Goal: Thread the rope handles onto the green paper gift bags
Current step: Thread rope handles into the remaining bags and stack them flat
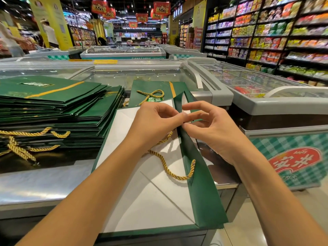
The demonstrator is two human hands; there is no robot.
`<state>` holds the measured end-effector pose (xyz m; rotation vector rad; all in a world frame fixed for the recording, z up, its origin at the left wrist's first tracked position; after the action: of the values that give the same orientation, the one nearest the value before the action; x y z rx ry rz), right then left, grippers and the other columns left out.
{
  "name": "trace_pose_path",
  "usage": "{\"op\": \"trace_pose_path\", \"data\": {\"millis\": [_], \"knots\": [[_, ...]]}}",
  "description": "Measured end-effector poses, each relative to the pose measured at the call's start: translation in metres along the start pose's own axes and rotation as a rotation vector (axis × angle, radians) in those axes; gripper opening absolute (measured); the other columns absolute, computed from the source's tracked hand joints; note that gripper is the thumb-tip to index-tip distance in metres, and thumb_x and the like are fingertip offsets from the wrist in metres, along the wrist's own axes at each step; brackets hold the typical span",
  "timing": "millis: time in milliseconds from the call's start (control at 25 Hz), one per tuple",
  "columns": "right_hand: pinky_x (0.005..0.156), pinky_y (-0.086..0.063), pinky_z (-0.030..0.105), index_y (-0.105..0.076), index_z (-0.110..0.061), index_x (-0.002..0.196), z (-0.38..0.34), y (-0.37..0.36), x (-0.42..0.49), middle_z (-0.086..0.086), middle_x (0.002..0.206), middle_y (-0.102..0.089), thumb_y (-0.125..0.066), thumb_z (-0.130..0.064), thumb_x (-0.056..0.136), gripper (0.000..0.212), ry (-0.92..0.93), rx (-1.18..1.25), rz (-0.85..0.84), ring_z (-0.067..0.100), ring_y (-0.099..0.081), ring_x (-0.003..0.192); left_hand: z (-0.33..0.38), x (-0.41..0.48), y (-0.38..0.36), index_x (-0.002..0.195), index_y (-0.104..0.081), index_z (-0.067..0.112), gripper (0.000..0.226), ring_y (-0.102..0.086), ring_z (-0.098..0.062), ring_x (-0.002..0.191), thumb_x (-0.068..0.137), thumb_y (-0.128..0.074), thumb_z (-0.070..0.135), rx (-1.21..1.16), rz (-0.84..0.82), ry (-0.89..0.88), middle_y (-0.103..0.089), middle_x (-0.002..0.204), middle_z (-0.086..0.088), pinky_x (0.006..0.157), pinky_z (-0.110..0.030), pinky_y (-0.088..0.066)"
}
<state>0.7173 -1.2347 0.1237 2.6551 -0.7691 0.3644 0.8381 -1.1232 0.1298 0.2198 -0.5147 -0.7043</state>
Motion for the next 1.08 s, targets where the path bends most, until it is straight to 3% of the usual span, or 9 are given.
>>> {"op": "trace_pose_path", "data": {"millis": [120,240,480,640,720,880,1080], "knots": [[0.081,-0.062,0.029,-0.065,-0.022,0.125,0.003,-0.001,0.000,0.004,0.107,-0.073,-0.072,-0.004,0.090,0.041,-0.007,-0.048,-0.003,0.015,-0.075,0.089,-0.002,0.003,0.001,0.082,-0.079,0.021,0.011,-0.070,-0.007,0.070,0.087,-0.076,0.031,0.042,0.020,-0.004,-0.075,0.072,0.005,0.064,-0.025,-0.055],[0.084,-0.061,0.028,-0.066,-0.021,0.124,0.006,0.000,0.001,0.001,0.105,-0.074,-0.073,-0.004,0.090,0.039,-0.010,-0.116,0.018,0.012,-0.075,0.091,-0.004,0.002,-0.002,0.090,-0.071,0.022,0.009,-0.068,-0.008,0.063,0.087,-0.075,0.029,0.037,0.048,0.003,-0.076,0.073,0.005,0.056,-0.028,-0.055],[0.063,-0.052,0.012,-0.077,-0.020,0.095,0.008,-0.001,0.005,-0.007,0.077,-0.074,-0.074,-0.020,0.092,0.004,0.018,-0.317,0.137,0.002,-0.069,0.070,-0.005,0.001,-0.002,0.091,-0.065,0.021,0.011,-0.070,-0.008,0.067,0.087,-0.074,0.025,0.058,0.050,-0.024,-0.076,0.073,0.005,0.064,-0.031,-0.058],[0.060,-0.052,0.014,-0.073,-0.017,0.093,0.008,-0.002,0.005,-0.006,0.071,-0.071,-0.066,-0.015,0.097,0.008,-0.013,-0.380,0.125,0.004,-0.066,0.066,-0.006,0.003,-0.006,0.092,-0.065,0.020,0.014,-0.067,-0.004,0.064,0.086,-0.074,0.029,0.092,0.056,-0.032,-0.074,0.072,0.005,0.065,-0.025,-0.057],[0.065,-0.058,0.021,-0.068,-0.011,0.096,0.009,0.000,0.006,0.000,0.075,-0.074,-0.061,-0.010,0.100,0.008,-0.065,-0.276,0.158,0.010,-0.068,0.066,-0.006,0.005,-0.007,0.093,-0.066,0.019,0.014,-0.065,-0.002,0.060,0.086,-0.074,0.029,0.102,0.054,-0.023,-0.073,0.072,0.005,0.061,-0.020,-0.053],[0.063,-0.062,0.032,-0.055,-0.004,0.104,0.010,0.009,0.006,0.018,0.085,-0.068,-0.046,-0.008,0.107,0.011,-0.166,0.232,0.317,0.020,-0.068,0.063,-0.006,0.004,-0.010,0.092,-0.066,0.013,0.013,-0.062,-0.001,0.054,0.087,-0.074,0.021,0.029,0.047,0.004,-0.071,0.071,0.000,0.053,-0.015,-0.048],[0.060,-0.058,0.026,-0.053,-0.012,0.105,0.009,0.025,-0.001,0.010,0.088,-0.066,-0.041,-0.014,0.109,0.013,-0.098,0.306,0.603,0.015,-0.066,0.066,-0.006,0.004,-0.011,0.092,-0.066,0.017,0.010,-0.061,0.003,0.056,0.088,-0.073,0.024,0.063,0.042,-0.013,-0.070,0.073,0.004,0.055,-0.012,-0.046]]}}
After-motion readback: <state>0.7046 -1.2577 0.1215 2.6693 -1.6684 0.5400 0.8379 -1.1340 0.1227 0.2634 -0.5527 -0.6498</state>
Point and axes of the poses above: each hand's wrist, its own x-axis towards the middle knuckle, its own y-axis out of the back of the hand, z = x × y, the point moved 4 cm from there along x, towards the middle knuckle
